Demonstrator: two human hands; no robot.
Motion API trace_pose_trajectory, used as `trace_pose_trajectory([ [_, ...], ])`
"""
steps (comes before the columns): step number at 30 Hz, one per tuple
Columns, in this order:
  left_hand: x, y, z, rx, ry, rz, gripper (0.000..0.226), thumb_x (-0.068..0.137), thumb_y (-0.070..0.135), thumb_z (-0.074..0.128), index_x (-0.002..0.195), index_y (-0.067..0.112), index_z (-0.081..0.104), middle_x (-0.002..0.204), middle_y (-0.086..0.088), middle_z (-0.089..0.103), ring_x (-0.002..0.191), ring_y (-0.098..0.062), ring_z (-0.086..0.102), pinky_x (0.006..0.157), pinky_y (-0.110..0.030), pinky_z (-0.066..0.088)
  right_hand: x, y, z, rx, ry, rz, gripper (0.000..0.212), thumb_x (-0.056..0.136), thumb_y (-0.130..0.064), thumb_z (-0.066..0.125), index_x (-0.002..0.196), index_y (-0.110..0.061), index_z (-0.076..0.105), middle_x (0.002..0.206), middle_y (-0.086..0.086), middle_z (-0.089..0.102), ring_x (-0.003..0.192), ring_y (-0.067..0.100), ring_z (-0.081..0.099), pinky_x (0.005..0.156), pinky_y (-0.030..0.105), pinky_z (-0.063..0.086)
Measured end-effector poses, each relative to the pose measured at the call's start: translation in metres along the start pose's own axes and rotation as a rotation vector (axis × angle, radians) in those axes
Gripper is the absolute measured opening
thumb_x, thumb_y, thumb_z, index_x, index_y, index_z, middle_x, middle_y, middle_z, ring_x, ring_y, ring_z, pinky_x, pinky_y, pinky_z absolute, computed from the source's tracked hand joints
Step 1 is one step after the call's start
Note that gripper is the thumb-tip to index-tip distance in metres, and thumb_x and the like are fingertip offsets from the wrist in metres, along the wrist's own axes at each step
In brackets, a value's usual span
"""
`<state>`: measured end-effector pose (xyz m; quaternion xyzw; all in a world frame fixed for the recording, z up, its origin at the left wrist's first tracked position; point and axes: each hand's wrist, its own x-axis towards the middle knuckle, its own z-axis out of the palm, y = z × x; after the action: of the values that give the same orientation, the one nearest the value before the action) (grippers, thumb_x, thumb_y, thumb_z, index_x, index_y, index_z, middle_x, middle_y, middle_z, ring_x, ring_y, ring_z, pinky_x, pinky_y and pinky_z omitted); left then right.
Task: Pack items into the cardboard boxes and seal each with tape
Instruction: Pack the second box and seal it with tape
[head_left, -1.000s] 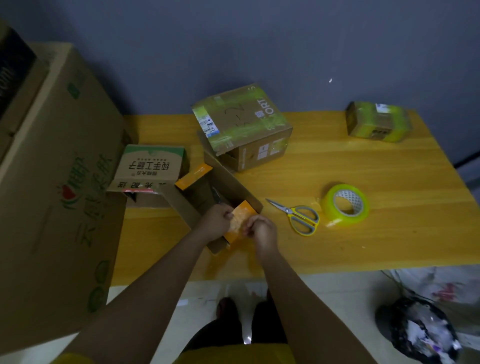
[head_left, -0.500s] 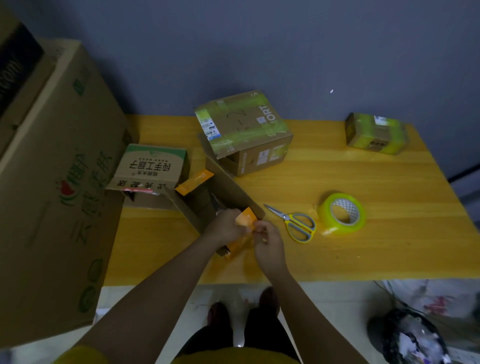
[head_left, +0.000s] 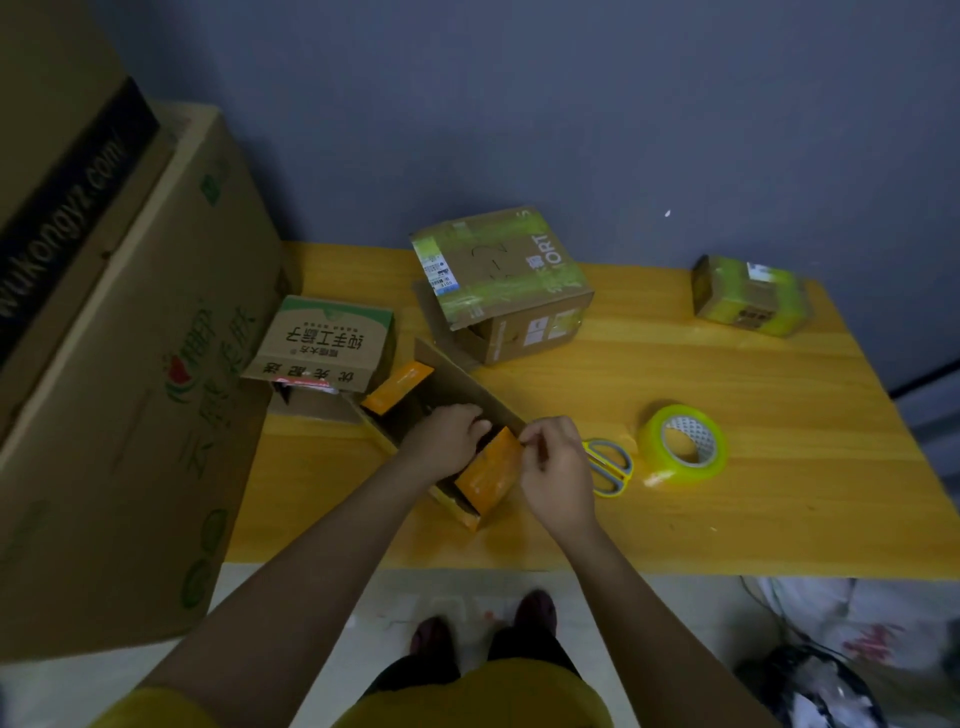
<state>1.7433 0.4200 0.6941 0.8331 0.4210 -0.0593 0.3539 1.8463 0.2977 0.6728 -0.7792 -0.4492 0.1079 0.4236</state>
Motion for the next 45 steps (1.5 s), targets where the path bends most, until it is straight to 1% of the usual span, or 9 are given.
trace_pose_trajectory([
  [5, 0.004, -0.033, -0.036, 0.154, 0.254, 0.041, 0.032, 0.101, 0.018, 0.043, 0.128, 0.010, 0.058, 0.128, -0.012, 0.057, 0.117, -0.029, 0.052, 0.093, -0.042, 0.047, -0.002, -0.010, 0.003, -0.020, -0.194, -0.036, 0.020, 0.082, -0.003, 0.052, 0.094, -0.006, 0.068, 0.096, 0.005, 0.060, 0.083, 0.017, 0.058, 0.069, 0.021, 0.041],
  [13, 0.004, -0.049, -0.047, 0.480, -0.005, -0.093, 0.034, 0.103, 0.033, 0.034, 0.119, 0.013, 0.056, 0.126, -0.008, 0.054, 0.118, -0.029, 0.050, 0.112, -0.052, 0.014, -0.009, -0.019, 0.008, -0.224, -0.592, 0.044, 0.040, 0.101, -0.036, 0.044, 0.130, -0.011, 0.057, 0.135, 0.004, 0.050, 0.124, 0.020, 0.046, 0.101, 0.028, 0.035],
  [17, 0.006, -0.054, -0.041, 0.509, -0.170, -0.117, 0.058, 0.102, 0.050, 0.019, 0.136, 0.014, 0.048, 0.151, -0.006, 0.034, 0.136, -0.028, 0.034, 0.112, -0.058, 0.010, -0.013, -0.016, 0.004, -0.011, -0.813, 0.319, 0.066, 0.095, -0.056, 0.040, 0.149, -0.019, 0.034, 0.158, -0.008, 0.016, 0.146, 0.012, 0.012, 0.119, 0.032, 0.012],
  [20, 0.006, -0.056, -0.046, 0.529, -0.257, -0.116, 0.076, 0.095, 0.065, 0.007, 0.145, 0.018, 0.041, 0.162, -0.002, 0.009, 0.146, -0.028, 0.014, 0.114, -0.059, 0.003, -0.009, -0.010, 0.007, -0.237, -0.907, 0.198, 0.079, 0.090, -0.065, 0.042, 0.153, -0.022, 0.025, 0.162, -0.007, 0.004, 0.148, 0.008, -0.005, 0.119, 0.040, -0.009],
  [27, 0.003, -0.064, -0.049, 0.406, -0.082, -0.030, 0.081, 0.088, 0.070, 0.007, 0.107, 0.017, 0.065, 0.119, -0.004, 0.060, 0.125, -0.024, 0.045, 0.113, -0.061, -0.001, -0.011, -0.003, 0.012, -0.229, -0.753, 0.158, 0.052, 0.099, -0.055, 0.032, 0.134, -0.025, 0.056, 0.153, -0.006, 0.035, 0.144, 0.006, 0.019, 0.117, 0.044, -0.010],
  [30, 0.001, -0.065, -0.045, 0.403, -0.023, -0.022, 0.073, 0.093, 0.067, 0.014, 0.126, 0.019, 0.058, 0.146, -0.003, 0.042, 0.143, -0.020, 0.019, 0.113, -0.057, -0.011, -0.009, -0.001, 0.015, -0.233, -0.643, 0.153, 0.044, 0.104, -0.043, 0.029, 0.130, -0.022, 0.057, 0.138, -0.003, 0.054, 0.134, 0.012, 0.041, 0.117, 0.040, -0.005],
  [35, -0.005, -0.066, -0.031, 0.309, 0.035, -0.034, 0.086, 0.092, 0.064, 0.038, 0.154, 0.022, -0.003, 0.160, -0.003, -0.017, 0.147, -0.023, -0.015, 0.115, -0.051, -0.008, -0.004, 0.003, 0.029, -0.412, -0.478, 0.115, 0.029, 0.103, -0.032, 0.038, 0.123, -0.024, 0.058, 0.102, 0.005, 0.071, 0.105, 0.022, 0.062, 0.117, 0.036, 0.013],
  [41, -0.003, -0.078, -0.009, 0.331, -0.046, -0.076, 0.089, 0.095, 0.057, 0.039, 0.152, 0.014, -0.012, 0.159, -0.005, -0.020, 0.147, -0.022, -0.017, 0.119, -0.045, 0.001, 0.002, -0.018, 0.028, -0.652, -0.394, -0.096, 0.032, 0.098, -0.021, 0.041, 0.124, -0.027, 0.057, 0.112, -0.003, 0.067, 0.109, 0.020, 0.059, 0.099, 0.036, 0.023],
  [45, -0.003, -0.075, -0.011, 0.339, -0.039, -0.081, 0.088, 0.094, 0.059, 0.038, 0.153, 0.015, -0.010, 0.160, -0.003, -0.018, 0.147, -0.022, -0.016, 0.118, -0.045, 0.002, 0.011, -0.018, 0.018, -0.445, -0.137, -0.210, 0.032, 0.086, -0.020, 0.046, 0.110, -0.020, 0.068, 0.100, -0.001, 0.067, 0.093, 0.024, 0.062, 0.075, 0.032, 0.028],
])
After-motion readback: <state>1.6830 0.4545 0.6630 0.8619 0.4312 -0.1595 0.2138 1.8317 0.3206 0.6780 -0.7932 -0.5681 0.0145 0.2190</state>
